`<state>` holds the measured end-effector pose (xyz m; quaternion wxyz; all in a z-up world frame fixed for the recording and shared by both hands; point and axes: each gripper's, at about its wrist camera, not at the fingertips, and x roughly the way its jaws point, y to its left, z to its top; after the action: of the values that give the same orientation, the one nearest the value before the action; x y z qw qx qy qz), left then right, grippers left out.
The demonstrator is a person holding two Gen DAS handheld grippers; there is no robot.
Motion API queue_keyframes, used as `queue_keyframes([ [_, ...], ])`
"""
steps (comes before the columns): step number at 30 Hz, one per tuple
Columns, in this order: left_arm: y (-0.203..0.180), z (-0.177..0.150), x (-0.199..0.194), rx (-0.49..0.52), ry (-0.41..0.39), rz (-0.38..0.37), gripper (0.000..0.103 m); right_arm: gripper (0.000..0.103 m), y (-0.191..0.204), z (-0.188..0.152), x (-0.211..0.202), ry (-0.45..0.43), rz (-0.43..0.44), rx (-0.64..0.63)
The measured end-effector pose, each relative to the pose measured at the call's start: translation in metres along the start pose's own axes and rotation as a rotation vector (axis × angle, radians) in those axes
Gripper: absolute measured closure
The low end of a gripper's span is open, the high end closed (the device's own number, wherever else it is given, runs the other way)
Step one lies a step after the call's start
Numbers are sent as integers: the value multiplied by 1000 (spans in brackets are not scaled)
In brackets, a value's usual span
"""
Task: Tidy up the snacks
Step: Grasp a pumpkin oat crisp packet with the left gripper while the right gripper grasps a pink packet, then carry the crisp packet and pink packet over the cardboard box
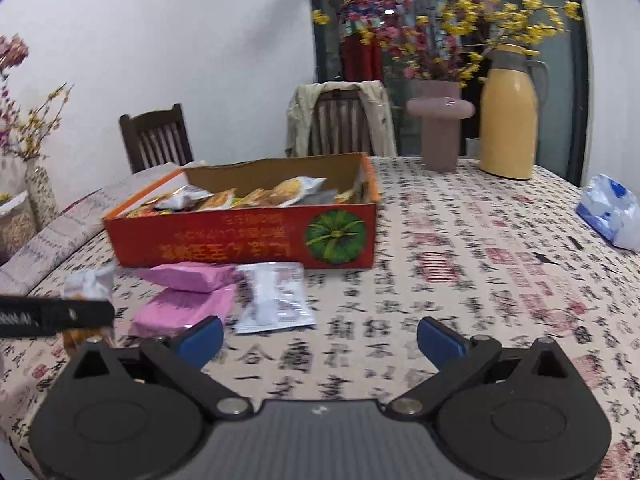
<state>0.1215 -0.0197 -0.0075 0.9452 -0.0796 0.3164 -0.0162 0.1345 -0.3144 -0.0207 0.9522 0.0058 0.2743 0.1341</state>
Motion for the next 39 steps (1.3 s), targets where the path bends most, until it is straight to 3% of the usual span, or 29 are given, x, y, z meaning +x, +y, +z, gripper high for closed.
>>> queue_keyframes([
  [12, 59, 12, -16, -28, -77, 41, 61, 0, 77, 15, 37, 69, 82, -69],
  [23, 90, 11, -2, -62, -60, 14, 61, 0, 120, 24, 90, 170, 30, -100],
  [28, 94, 10, 2, -71, -56, 2, 61, 11, 124, 18, 103, 203, 11, -96],
  [32, 96, 9, 3, -81, -50, 1, 61, 32, 125, 17, 98, 190, 36, -107],
  [39, 92, 10, -3, -76, -59, 6, 61, 39, 116, 14, 79, 161, 71, -85],
])
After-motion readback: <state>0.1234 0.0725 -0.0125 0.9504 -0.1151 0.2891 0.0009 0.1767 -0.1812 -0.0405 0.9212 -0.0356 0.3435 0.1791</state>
